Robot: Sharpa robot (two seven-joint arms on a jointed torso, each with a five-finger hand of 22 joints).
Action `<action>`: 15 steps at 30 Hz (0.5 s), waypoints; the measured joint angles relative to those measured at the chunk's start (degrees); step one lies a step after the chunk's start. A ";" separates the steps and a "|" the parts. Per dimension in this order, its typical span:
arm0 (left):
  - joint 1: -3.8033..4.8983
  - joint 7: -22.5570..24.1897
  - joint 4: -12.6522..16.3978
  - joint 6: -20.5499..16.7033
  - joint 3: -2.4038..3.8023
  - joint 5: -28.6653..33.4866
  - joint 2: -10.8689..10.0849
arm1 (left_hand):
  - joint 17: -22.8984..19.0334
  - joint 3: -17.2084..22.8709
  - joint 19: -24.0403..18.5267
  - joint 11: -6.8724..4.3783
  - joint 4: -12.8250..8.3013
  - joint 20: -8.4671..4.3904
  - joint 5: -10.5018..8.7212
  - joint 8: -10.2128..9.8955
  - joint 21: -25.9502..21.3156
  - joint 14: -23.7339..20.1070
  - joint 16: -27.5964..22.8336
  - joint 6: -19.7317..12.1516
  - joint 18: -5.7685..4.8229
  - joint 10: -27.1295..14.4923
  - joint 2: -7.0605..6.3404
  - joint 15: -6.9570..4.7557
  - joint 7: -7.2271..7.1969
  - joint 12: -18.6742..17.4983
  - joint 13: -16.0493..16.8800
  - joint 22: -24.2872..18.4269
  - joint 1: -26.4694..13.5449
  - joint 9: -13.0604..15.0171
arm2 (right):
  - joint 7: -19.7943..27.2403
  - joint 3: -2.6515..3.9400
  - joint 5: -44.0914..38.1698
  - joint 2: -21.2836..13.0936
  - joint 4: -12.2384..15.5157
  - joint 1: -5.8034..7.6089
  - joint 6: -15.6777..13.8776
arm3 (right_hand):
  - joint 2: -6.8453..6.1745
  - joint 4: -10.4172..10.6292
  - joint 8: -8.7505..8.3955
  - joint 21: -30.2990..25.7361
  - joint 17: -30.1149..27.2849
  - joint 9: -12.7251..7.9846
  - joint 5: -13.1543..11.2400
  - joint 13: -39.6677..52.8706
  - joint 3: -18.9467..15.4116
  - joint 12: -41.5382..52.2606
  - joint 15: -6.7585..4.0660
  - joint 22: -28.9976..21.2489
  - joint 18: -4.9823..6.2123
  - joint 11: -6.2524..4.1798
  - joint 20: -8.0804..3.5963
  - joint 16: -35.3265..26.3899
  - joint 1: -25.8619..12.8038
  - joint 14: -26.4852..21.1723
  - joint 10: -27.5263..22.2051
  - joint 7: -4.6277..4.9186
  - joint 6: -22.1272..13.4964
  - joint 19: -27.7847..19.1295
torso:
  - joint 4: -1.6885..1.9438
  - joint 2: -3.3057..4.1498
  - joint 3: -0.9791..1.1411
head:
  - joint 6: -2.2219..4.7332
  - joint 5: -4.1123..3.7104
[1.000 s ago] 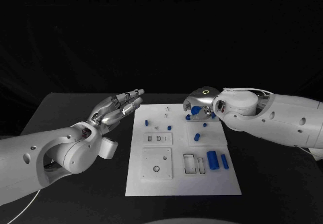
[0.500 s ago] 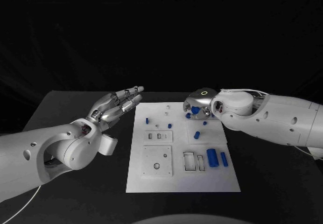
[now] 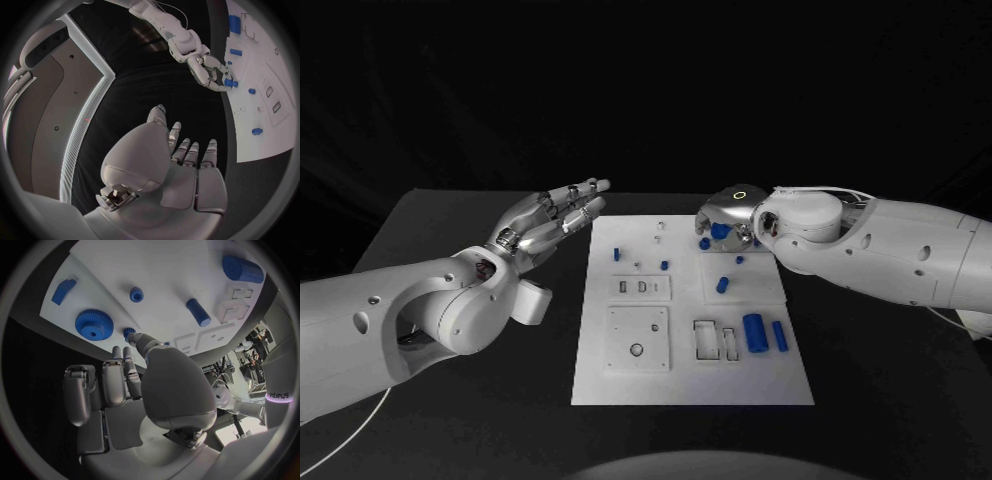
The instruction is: Assemble the parts on the task board
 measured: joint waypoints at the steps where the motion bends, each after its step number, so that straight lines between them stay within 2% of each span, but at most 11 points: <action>1: 0.00 -0.04 -0.05 0.04 0.00 0.00 0.02 | 0.02 0.00 0.00 0.09 0.00 0.00 0.00 0.00 0.00 0.12 0.24 0.26 0.00 0.09 0.23 0.12 -0.16 0.02 0.00 0.02 0.23 0.05 | 0.11 0.00 0.00 0.06 -0.11 -0.06 -0.09 | 0.00 0.14 0.00 0.00 0.06 0.08 -0.19 0.00 0.14 0.00 0.00 0.00 0.00 -0.02 0.00 0.00 0.00 0.00 0.03 0.00 0.00 0.00 | 0.01 -0.03 -0.02 | -0.11 0.01; 6: 0.00 -0.35 -0.29 0.26 0.00 -0.01 0.18 | 0.06 0.29 0.00 0.21 -0.03 0.00 0.27 0.38 0.00 0.21 0.32 1.04 0.00 0.21 -0.01 0.20 0.01 0.02 0.00 0.09 0.45 0.11 | 0.73 0.00 0.07 0.33 -0.52 -0.24 -0.52 | 0.00 0.14 0.00 0.00 0.14 0.74 -0.98 0.13 0.14 0.00 0.00 0.00 0.00 -0.15 0.00 0.00 0.00 0.00 0.99 -0.27 0.69 0.00 | 0.04 -0.18 -0.04 | -0.40 0.01; 10: 0.00 -0.67 -0.46 0.48 -0.01 -0.01 0.22 | 0.13 0.32 0.20 0.41 0.00 0.20 0.27 0.67 0.21 0.40 0.55 1.26 0.01 0.42 -0.01 0.40 0.22 0.29 0.05 0.15 0.45 0.15 | 1.11 0.01 0.20 0.51 -0.90 -0.34 -0.74 | 0.04 -0.02 0.48 0.00 0.14 1.86 -1.32 0.26 0.30 0.00 0.00 -0.01 0.00 0.00 0.00 0.00 -0.04 0.00 1.25 -1.07 1.49 0.00 | 0.07 -0.28 -0.08 | -0.71 0.01; 13: -0.01 -0.86 -0.53 0.70 -0.01 -0.02 0.23 | 0.14 0.32 0.20 0.41 0.00 0.20 0.27 0.90 0.21 0.41 0.63 1.75 0.00 0.42 -0.30 0.82 0.32 0.29 0.05 0.23 0.74 0.15 | 1.33 0.01 0.31 0.65 -1.21 -0.47 -0.88 | 0.26 -0.27 0.79 0.00 0.05 2.69 -1.43 0.37 0.05 0.00 0.21 -0.01 0.00 -0.01 0.00 0.00 -0.26 -0.21 1.65 -1.10 1.51 0.00 | 0.08 -0.37 -0.11 | -1.04 0.08; 15: -0.01 -0.99 -0.58 0.90 -0.01 -0.06 0.24 | 0.19 0.32 0.20 0.41 0.00 0.20 0.27 0.91 0.21 0.41 0.82 1.76 0.00 0.42 -0.31 0.82 0.32 0.29 0.05 0.30 0.75 0.15 | 1.49 0.01 0.41 0.77 -1.46 -0.59 -1.01 | 0.26 -0.42 0.79 0.00 -0.09 3.33 -1.64 0.50 -0.10 0.00 0.21 -0.01 0.00 -0.01 0.00 0.00 -0.26 -0.21 1.66 -1.52 1.09 0.00 | 0.09 -0.41 -0.11 | -1.18 0.10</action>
